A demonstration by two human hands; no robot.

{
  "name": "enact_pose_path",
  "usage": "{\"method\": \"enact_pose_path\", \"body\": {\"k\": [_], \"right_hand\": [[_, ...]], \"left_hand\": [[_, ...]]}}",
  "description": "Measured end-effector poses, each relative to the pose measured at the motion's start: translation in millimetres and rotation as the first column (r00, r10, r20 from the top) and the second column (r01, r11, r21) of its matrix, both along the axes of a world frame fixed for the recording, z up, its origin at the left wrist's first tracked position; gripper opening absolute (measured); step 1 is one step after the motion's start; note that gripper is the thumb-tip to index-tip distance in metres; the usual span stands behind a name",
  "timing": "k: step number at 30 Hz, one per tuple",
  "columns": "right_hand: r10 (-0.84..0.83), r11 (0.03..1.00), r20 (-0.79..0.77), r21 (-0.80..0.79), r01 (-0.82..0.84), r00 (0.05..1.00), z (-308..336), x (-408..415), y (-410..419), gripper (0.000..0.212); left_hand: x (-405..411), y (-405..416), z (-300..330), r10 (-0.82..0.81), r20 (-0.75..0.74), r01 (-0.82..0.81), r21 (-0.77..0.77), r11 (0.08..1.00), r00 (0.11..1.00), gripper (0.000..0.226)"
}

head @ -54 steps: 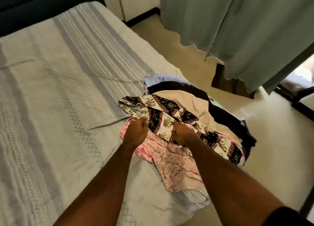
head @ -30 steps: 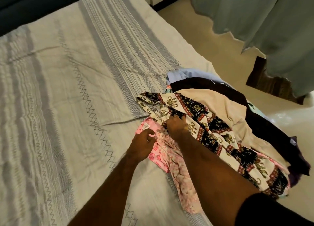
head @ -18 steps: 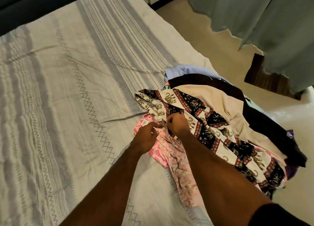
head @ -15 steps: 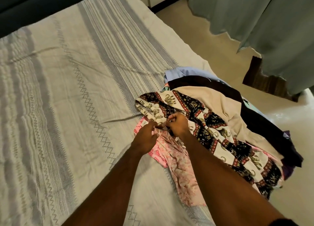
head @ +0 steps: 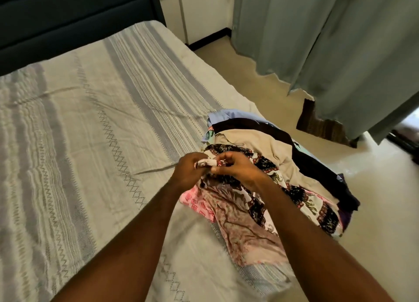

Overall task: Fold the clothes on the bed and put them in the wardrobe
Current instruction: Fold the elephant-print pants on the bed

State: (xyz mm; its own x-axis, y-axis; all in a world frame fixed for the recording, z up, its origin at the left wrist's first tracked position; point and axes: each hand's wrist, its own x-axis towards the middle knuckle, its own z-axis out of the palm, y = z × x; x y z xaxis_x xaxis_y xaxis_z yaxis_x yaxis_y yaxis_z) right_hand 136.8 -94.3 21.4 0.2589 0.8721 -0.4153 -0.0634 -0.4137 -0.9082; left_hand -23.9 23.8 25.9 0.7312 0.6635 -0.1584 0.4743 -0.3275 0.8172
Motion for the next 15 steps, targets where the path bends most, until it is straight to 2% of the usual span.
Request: {"method": "enact_pose_path", "body": {"k": [1,3,5,9,13,15], "right_hand": [[0.025,1.000,0.164,0.010,-0.027,0.986,11,-2,-6,0.036],[0.029,1.000,0.504,-0.010,-0.028,0.863,28,-10,-15,0.031],[-0.056,0.998,0.682,0.009,0.068,0.730,41,-22,-31,0.015],[-0.145,0.972,0.804,0.007,0.234,0.576,62,-45,-74,0.016],[-0.219,0.954,0.775,0.043,0.296,0.593,96,-97,-118,0.023],[-0.251,0.948,0.804,0.092,0.303,0.539,116,-136,-133,0.025]], "left_hand": [[-2,-1,17,-0.009,0.046,0.010,-0.037,0.999,0.999,0.012],[-6,-1,47,-0.040,0.129,0.052,-0.094,0.994,0.991,0.007],[-17,-3,81,-0.025,0.204,0.055,-0.143,0.988,0.979,0.008],[-56,-1,141,0.078,0.336,-0.039,-0.119,0.992,0.939,0.009],[-133,9,189,0.130,0.455,-0.102,-0.087,0.991,0.881,0.012],[-185,16,213,0.177,0.501,-0.143,-0.105,0.984,0.847,0.014]]}}
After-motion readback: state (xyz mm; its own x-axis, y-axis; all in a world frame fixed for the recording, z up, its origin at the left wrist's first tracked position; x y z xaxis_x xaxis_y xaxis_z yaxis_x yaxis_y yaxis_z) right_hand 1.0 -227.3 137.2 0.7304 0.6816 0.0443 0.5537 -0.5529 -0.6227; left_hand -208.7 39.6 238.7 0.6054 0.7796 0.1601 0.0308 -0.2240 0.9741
